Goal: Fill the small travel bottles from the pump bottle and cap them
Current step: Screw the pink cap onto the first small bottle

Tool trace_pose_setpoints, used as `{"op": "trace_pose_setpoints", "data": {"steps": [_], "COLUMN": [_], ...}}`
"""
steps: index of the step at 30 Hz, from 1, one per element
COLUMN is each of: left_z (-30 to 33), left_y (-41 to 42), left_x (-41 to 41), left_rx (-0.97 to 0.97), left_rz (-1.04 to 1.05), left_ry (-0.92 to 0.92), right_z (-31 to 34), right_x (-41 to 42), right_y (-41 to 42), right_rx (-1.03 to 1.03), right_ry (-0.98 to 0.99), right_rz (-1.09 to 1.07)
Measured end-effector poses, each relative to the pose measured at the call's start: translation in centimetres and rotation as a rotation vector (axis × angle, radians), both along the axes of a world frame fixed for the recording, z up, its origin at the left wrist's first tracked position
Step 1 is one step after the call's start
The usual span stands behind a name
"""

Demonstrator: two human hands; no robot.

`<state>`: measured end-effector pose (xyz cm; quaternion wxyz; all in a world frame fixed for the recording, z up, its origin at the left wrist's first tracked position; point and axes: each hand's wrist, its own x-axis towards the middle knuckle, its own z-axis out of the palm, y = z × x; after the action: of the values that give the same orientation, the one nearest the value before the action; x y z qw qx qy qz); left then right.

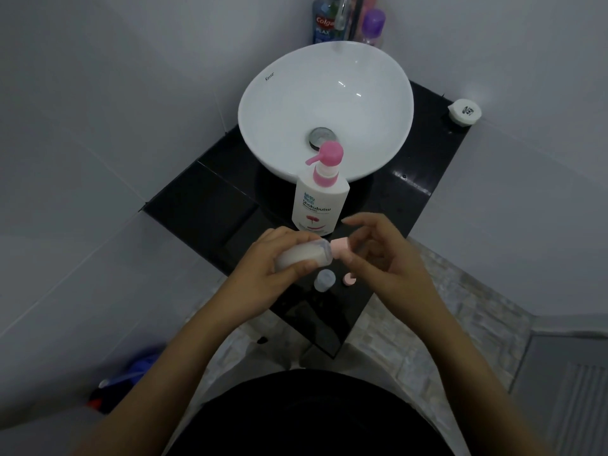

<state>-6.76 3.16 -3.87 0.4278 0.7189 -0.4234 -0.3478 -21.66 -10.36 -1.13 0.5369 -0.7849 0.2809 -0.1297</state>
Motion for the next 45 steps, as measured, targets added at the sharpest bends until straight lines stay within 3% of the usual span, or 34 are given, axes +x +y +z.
{"op": "trace_pose_setpoints", "data": {"steps": [5, 17, 29, 34, 45], "left_z": [0.21, 0.31, 0.33, 0.33, 0.08], "left_y": [-0.16, -0.25, 0.08, 0.09, -0.13], "left_x": [-0.23, -0.45, -0.63, -0.58, -0.85], "left_rx": [-0.006, -0.013, -0.002, -0.013, -0.009], "left_rz": [-0.006, 0.006, 0.020, 0.036, 0.058], "left_ry": [0.014, 0.033, 0.061, 0.085, 0.130], "right_z": [0.00, 0.01, 0.28, 0.42, 0.52], "right_x": [0.48, -0.23, 0.20, 0.16, 0.23], "right_y": [0.46, 0.20, 0.67, 0.25, 0.60], "right_rx": [0.019, 0.032, 0.124, 0.106, 0.114], "right_ry": [0.012, -0.025, -0.011, -0.018, -0.017], "right_rz": [-0.107, 0.019, -0.077, 0.038, -0.023]}}
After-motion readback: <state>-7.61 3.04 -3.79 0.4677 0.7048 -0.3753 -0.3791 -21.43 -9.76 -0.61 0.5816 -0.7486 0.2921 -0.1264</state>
